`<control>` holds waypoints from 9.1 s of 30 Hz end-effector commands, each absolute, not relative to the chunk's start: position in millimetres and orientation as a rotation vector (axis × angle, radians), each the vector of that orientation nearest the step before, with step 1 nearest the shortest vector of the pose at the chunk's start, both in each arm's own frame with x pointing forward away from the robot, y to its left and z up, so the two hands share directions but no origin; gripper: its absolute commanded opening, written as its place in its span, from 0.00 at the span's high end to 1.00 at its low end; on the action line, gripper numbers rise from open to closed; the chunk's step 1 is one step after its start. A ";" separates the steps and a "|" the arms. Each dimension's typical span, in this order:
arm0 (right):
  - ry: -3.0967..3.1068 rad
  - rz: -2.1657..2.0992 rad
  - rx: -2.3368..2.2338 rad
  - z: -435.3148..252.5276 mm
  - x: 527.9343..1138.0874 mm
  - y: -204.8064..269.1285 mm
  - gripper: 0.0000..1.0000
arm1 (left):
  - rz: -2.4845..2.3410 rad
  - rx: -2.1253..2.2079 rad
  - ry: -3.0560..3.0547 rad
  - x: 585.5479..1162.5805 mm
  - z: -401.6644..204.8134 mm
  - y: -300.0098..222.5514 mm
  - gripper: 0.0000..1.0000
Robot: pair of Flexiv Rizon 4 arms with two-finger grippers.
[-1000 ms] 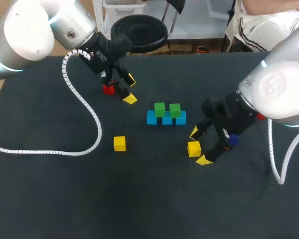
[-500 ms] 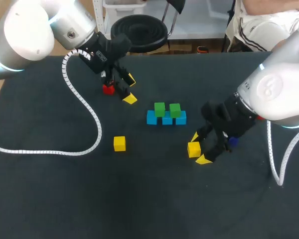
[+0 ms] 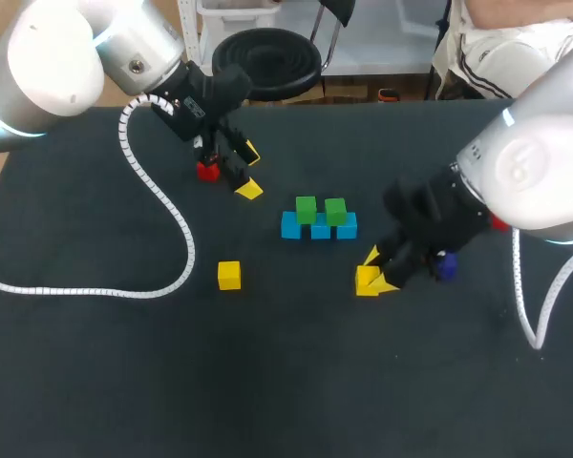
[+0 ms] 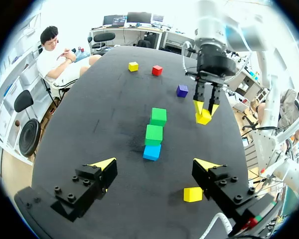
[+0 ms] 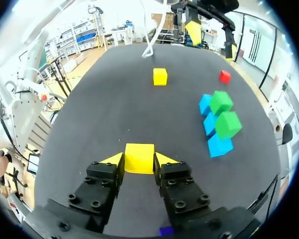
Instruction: Place the blue cubes, place green cubes on the blue cubes, place the yellow cubes on the green cubes, then place the red cubes on the yellow cubes, and place purple cube on the red cubes.
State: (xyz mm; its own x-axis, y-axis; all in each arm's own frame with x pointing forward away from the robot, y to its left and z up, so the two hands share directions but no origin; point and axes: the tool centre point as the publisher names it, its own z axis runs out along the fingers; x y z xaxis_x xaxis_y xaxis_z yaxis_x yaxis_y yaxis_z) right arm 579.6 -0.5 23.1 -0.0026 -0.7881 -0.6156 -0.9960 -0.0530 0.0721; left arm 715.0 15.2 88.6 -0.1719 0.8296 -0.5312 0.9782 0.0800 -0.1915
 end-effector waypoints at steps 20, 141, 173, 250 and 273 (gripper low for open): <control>1.748 0.584 -2.020 91.2 607.2 19.1 1.00 | -0.744 1.809 2.075 715.2 88.6 15.9 0.00; 1.794 0.659 -1.967 55.4 713.5 54.9 1.00 | -0.744 1.809 2.075 715.2 88.6 15.9 0.00; 1.799 0.665 -1.970 53.1 716.6 56.0 1.00 | -0.744 1.809 2.075 715.2 88.6 15.9 0.00; 1.888 0.533 -1.797 98.3 659.4 -86.3 0.00 | -0.744 1.809 2.075 715.2 88.6 15.9 0.00; 1.698 0.528 -1.785 90.1 673.6 -242.5 0.00 | -0.744 1.809 2.075 715.2 88.6 15.9 0.00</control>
